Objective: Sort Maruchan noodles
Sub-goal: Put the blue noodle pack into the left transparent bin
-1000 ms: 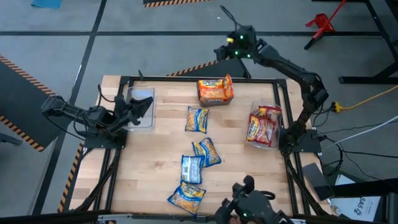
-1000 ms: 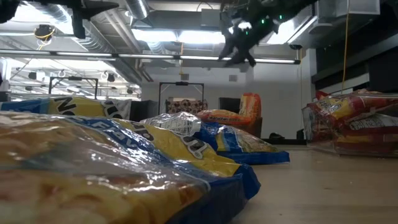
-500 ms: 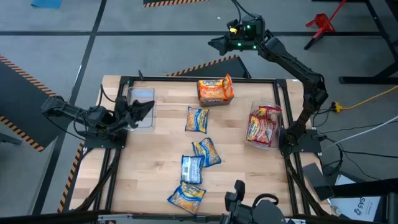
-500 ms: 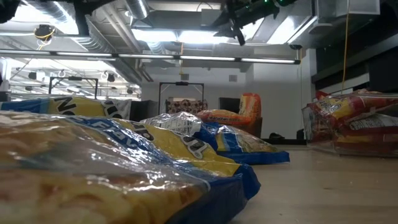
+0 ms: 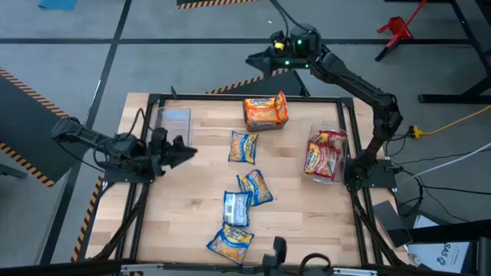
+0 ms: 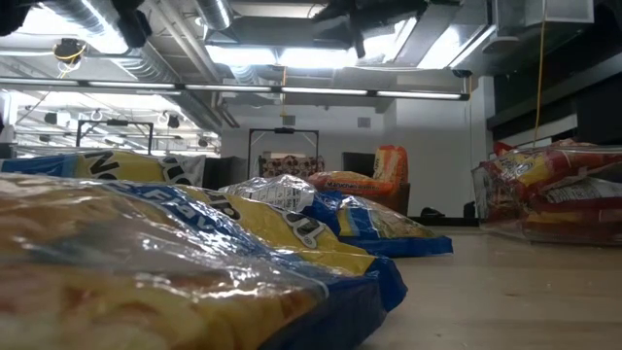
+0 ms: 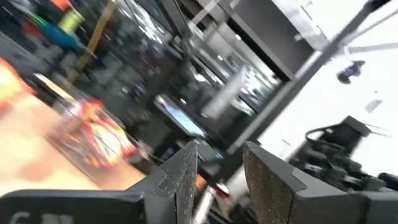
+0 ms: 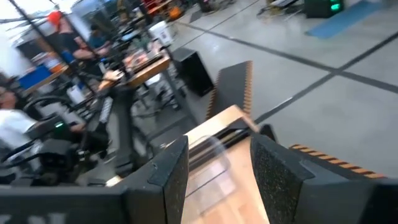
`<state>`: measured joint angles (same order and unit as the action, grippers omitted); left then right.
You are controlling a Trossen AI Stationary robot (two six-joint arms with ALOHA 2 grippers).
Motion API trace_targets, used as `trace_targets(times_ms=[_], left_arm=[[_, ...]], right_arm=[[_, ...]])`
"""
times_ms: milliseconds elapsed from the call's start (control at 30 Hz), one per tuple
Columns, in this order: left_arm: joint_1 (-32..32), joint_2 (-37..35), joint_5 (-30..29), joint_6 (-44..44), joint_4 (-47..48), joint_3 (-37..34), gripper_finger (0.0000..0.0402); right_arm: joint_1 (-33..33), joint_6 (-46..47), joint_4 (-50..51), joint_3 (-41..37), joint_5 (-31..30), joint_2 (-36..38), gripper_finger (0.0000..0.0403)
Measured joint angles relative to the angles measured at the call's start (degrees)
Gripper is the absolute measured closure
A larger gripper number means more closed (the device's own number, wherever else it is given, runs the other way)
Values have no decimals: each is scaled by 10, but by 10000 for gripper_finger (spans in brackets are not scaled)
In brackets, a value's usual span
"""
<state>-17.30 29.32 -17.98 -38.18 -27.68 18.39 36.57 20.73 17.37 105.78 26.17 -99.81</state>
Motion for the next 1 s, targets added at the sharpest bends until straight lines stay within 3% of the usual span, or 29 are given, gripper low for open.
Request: trace_targets(times_ms=[267,433,600,833,900,1000], left_arm=[[-40,25,12,-6,-2,25,276],[-60,49,12,16,1,58,276],[-86,67,12,21,49,81,276],[-117,99,11,-22,157,128,276],[-127,109,11,-22,157,134,277],[-137,121,8,-23,163,134,277]], right_arm=[[-51,-6,-14,0,12,0,247],[-66,0,-13,0,53,0,247],[-79,0,69,25,91,3,247],[-136,-56,342,46,27,3,247],[-174,-68,420,35,-15,4,247],[-244,-75,492,-13,-128,4,247]])
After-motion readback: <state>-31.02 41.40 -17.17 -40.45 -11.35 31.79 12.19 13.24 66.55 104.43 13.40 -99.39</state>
